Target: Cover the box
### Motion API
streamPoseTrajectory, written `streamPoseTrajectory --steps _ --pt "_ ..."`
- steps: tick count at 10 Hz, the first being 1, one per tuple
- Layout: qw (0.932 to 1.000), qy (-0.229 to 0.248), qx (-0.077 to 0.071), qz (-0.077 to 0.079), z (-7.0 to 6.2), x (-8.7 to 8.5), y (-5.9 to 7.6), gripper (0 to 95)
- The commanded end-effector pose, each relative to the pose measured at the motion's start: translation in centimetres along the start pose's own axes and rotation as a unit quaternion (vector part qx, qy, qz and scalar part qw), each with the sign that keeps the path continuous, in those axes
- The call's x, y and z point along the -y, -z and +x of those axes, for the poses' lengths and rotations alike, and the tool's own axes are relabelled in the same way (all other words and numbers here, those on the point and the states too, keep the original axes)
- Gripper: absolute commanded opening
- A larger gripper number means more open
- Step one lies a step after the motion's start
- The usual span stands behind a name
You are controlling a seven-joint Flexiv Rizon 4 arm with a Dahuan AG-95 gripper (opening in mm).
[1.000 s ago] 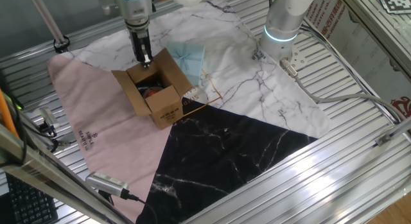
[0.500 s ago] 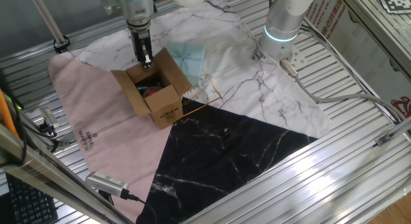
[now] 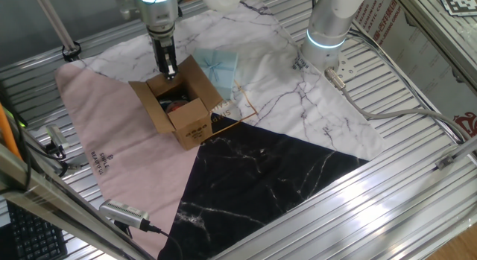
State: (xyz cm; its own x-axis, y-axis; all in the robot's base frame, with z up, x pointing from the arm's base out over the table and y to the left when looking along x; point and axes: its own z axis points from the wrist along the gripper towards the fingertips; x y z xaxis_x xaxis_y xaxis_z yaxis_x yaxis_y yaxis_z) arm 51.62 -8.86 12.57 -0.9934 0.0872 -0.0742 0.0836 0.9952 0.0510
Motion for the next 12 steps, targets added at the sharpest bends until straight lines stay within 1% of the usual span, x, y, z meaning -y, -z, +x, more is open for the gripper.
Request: streamPoseTrajectory --steps 1,5,10,12 --pt "1.0 0.0 -0.002 0.0 -0.11 0.08 -0.07 0.0" --pt "1.0 0.0 -0.004 0.001 -0.33 -0.02 -0.59 0.0" --pt "1.0 0.0 -0.003 0.0 -0.39 -0.07 -0.76 0.0" --pt "1.0 0.001 -0.004 0.001 -0.46 -0.31 -0.62 0.0"
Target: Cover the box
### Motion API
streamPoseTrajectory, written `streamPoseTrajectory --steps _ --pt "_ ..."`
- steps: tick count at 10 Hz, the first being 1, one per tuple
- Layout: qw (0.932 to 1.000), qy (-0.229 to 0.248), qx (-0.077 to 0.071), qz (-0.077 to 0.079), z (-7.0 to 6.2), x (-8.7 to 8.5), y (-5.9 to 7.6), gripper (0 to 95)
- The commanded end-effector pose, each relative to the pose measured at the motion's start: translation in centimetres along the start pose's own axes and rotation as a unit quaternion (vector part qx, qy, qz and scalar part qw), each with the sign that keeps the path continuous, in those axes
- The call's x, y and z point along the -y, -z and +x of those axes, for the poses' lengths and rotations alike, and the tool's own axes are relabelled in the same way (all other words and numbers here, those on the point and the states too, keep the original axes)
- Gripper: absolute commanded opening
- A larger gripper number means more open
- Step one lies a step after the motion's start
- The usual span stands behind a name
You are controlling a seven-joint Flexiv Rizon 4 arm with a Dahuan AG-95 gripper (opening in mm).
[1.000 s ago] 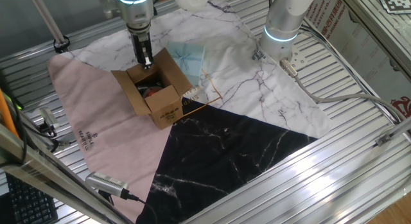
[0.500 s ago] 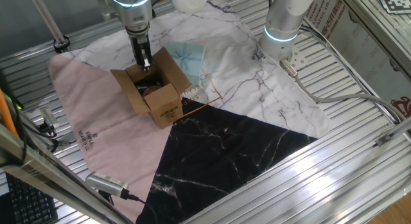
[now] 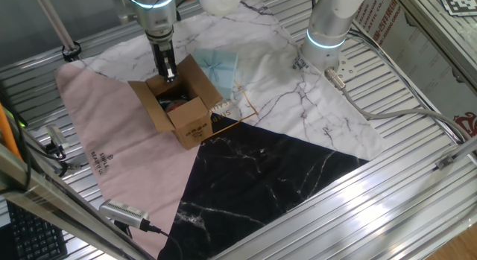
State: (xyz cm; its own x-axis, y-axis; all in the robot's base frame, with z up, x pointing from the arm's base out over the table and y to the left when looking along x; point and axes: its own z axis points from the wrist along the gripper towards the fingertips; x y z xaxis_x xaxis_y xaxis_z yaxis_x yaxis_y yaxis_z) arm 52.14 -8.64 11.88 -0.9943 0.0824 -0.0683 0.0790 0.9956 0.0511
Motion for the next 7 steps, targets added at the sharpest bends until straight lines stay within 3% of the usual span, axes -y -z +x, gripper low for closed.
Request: streamPoseTrajectory --steps 1,7 --pt "1.0 -0.002 -0.002 0.001 -0.1 -0.3 0.3 0.0" --pt "0.9999 -0.006 -0.003 0.007 0.2 -1.5 2.1 0.0"
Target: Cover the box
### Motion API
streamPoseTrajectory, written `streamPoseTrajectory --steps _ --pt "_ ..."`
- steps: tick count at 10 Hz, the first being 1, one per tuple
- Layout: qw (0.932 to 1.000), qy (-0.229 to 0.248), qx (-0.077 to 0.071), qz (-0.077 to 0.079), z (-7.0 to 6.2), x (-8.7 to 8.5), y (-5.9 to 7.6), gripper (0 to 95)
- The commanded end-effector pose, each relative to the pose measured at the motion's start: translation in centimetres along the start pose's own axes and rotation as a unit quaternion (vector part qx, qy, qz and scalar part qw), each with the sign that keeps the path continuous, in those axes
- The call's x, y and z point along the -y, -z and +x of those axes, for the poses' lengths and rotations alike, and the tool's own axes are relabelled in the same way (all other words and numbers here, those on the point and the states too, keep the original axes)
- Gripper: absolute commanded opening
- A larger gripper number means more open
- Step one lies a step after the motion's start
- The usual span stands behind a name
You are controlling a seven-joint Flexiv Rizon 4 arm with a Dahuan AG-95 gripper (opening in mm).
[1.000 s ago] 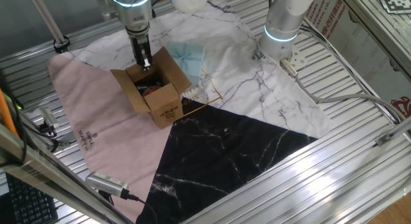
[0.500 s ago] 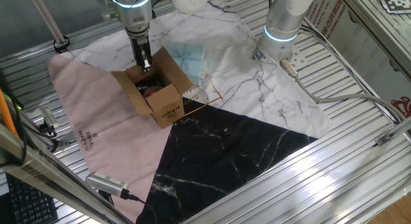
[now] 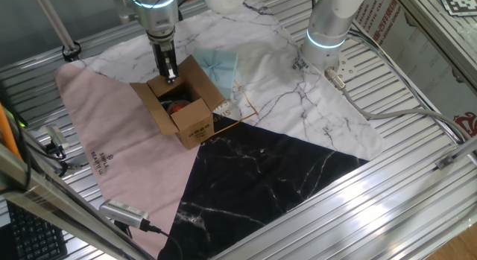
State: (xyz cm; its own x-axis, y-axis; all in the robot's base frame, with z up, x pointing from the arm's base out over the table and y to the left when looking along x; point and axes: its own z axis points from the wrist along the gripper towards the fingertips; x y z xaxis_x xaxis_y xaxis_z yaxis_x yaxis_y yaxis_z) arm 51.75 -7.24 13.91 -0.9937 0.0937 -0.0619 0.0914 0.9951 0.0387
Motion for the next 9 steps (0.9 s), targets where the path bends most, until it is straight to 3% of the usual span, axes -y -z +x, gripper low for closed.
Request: streamPoseTrajectory --steps 1,5,9 --pt "1.0 -0.003 -0.003 0.003 -0.1 -0.4 0.5 0.0" --pt "0.9999 -0.004 -0.011 0.01 0.0 -1.2 2.4 0.0" --pt "0.9998 0.005 -0.011 0.015 0.0 -1.2 2.4 0.0"
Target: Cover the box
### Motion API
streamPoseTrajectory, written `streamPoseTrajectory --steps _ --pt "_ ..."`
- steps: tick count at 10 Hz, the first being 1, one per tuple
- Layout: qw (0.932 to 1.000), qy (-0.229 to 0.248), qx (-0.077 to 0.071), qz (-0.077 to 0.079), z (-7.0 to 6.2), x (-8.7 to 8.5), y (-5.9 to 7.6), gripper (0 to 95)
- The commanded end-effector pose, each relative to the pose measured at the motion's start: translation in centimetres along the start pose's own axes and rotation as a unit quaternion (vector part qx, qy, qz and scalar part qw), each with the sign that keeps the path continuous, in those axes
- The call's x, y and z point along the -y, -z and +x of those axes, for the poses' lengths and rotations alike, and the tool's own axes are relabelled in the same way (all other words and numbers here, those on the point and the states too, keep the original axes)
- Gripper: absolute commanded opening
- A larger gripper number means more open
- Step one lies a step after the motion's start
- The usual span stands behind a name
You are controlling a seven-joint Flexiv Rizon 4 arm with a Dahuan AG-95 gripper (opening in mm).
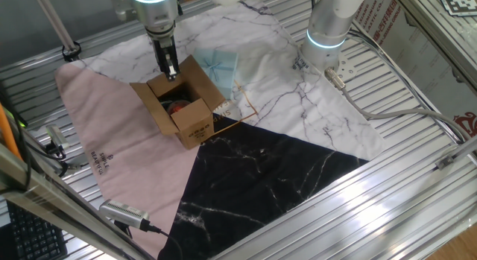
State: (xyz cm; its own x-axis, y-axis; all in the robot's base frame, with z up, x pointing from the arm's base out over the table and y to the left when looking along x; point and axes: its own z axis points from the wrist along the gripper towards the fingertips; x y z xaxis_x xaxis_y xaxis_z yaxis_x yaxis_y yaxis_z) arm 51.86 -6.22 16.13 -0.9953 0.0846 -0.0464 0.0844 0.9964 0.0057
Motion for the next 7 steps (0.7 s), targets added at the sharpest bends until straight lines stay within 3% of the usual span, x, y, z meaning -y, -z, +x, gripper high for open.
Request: streamPoseTrajectory --steps 1,7 --pt "1.0 0.001 -0.004 -0.001 0.11 -0.07 0.18 0.0" --pt "1.0 0.007 -0.003 -0.002 0.11 -0.07 0.18 0.0"
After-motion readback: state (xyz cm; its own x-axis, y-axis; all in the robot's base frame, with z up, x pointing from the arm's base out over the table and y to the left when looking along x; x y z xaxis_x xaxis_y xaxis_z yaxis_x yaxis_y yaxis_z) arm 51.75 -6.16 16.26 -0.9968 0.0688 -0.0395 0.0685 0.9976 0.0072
